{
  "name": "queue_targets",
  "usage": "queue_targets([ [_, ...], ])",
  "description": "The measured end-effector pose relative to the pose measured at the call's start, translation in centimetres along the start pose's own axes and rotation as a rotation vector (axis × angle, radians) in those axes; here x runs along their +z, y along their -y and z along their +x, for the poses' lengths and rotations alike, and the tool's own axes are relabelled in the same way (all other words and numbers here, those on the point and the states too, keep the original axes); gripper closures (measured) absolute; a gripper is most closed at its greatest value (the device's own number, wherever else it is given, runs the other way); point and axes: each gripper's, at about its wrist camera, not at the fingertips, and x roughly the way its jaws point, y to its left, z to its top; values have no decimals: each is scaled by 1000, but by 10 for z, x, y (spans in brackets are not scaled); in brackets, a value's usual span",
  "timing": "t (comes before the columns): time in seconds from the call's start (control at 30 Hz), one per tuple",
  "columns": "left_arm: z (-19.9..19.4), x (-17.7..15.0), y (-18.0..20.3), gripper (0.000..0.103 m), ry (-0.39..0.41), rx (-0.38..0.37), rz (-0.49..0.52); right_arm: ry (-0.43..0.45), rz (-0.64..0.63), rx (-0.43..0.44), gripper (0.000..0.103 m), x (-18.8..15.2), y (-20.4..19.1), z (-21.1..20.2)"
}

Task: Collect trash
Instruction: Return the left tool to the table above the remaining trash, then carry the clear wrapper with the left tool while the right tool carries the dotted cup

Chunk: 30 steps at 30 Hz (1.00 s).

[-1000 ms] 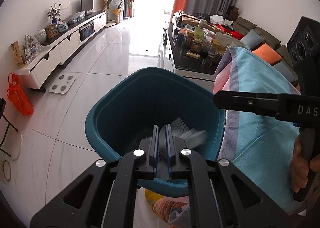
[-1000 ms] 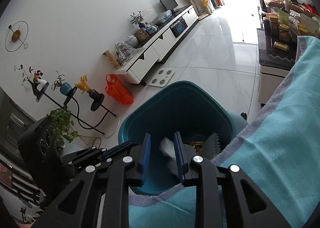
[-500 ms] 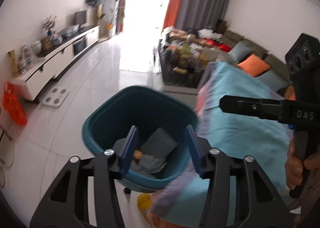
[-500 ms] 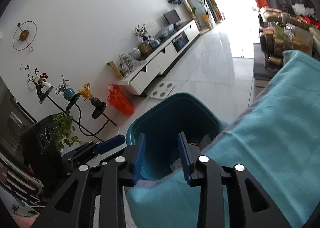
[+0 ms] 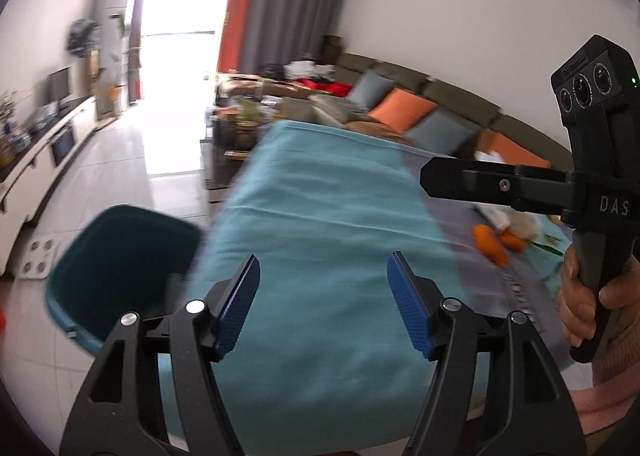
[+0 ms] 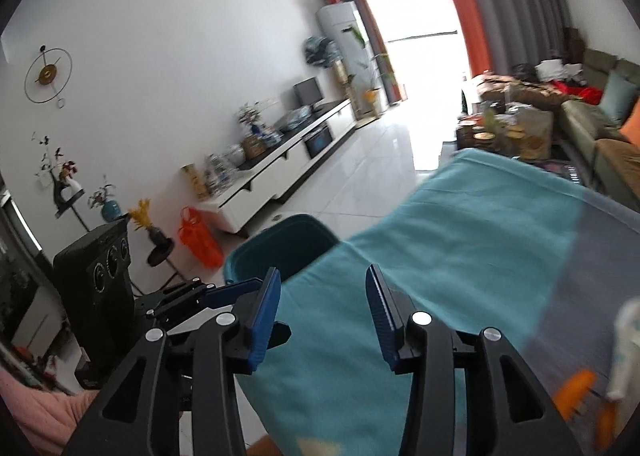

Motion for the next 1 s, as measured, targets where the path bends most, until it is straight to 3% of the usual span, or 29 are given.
queue_targets([
  [0.5,42,-12,149,38,-119,-374,183,114,217,-348,61,-71,105,-130],
  [0.77,64,-28,216,38,-215,-511,274,174,324,-436,61,-100,142,-175],
  [1.0,93,-34,244,38,-301,-577,263,189,351,-445,61,-109,154,-183],
])
